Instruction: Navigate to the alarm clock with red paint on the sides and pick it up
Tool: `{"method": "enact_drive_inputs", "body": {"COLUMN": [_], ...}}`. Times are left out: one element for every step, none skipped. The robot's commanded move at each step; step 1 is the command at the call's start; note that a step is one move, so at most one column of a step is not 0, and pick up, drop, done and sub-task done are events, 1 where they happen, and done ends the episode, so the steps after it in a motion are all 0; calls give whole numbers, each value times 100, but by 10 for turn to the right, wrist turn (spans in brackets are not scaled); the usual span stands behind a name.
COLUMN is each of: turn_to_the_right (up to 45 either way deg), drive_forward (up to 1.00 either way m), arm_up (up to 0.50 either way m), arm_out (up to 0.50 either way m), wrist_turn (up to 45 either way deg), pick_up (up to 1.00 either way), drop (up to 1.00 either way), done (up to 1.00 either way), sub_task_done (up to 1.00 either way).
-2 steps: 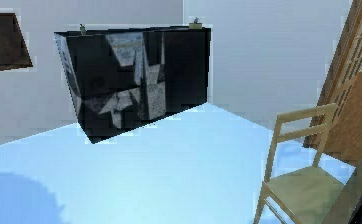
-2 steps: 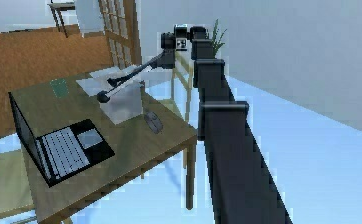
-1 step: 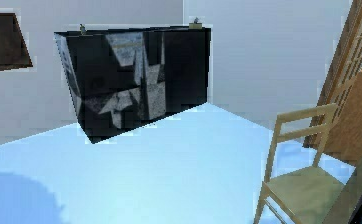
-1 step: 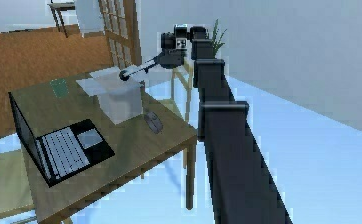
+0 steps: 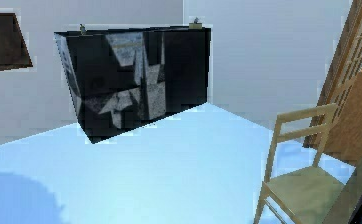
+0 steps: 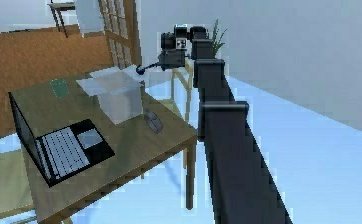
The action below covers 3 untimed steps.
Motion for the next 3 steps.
{"method": "enact_drive_inputs", "body": {"turn_to_the_right": [0, 0, 0], "drive_forward": [0, 0, 0], "arm_up": [-30, 0, 10], "arm_out": [0, 0, 0], "wrist_turn": [0, 0, 0], "pick_up": [0, 100, 0], "drop": [0, 0, 0], "done": [0, 0, 0], "sub_task_done": [0, 0, 0]}}
